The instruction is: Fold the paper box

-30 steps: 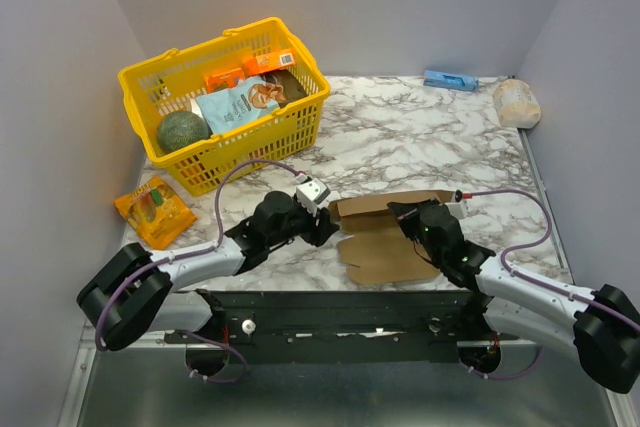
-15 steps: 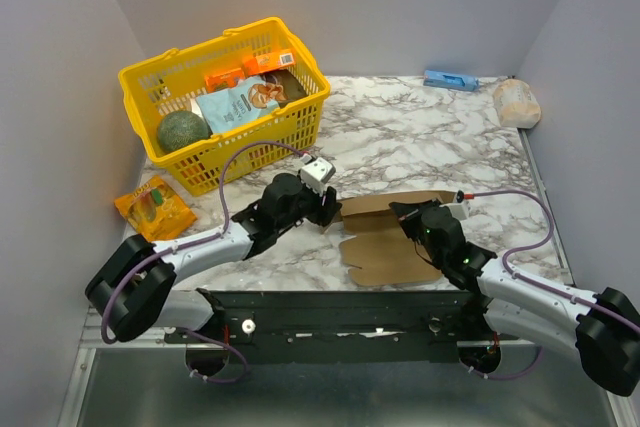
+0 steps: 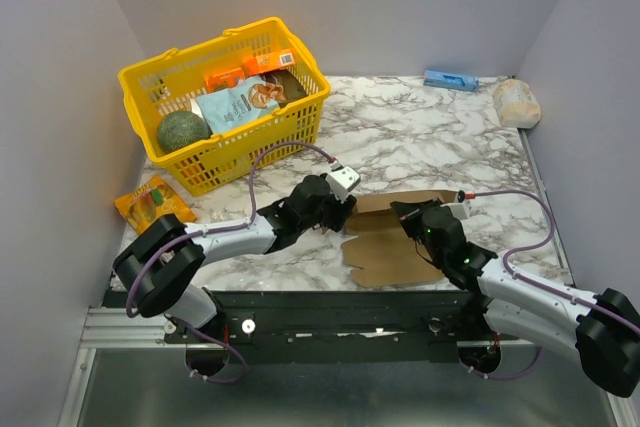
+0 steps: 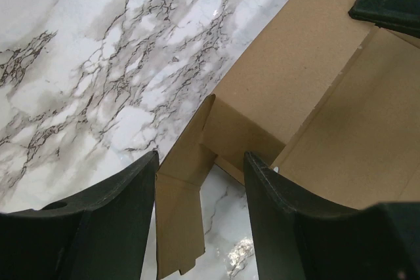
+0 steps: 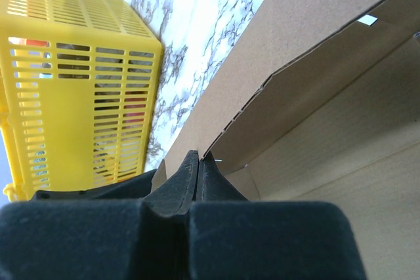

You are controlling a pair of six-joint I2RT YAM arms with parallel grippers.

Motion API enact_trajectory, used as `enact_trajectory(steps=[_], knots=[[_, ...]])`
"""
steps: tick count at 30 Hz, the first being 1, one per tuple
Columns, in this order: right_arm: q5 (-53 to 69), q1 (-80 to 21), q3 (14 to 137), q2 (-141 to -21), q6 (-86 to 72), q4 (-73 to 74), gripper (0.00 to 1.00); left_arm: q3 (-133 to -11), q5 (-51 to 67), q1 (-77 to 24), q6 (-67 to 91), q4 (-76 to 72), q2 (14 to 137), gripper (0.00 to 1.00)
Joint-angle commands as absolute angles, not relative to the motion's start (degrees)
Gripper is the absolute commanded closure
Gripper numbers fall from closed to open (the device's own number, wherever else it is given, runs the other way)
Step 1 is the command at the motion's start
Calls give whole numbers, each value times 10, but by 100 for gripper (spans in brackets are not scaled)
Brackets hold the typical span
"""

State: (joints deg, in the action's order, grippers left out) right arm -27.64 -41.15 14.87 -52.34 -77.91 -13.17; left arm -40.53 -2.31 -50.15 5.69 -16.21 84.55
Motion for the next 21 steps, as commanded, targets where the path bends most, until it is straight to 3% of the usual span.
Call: enact_trajectory(steps=[1,13,21], knots=[[-307,-411,128,-525,-751,-89,99,-424,-43,-508,58,-187,867,37],[-308,-412,123,-516,-754,-89,99,-402,-30,-518,127,-278,884,35],[-311,-412,121,-514,-758,-86,99,-353,-1,-496,91,-208,751,13]])
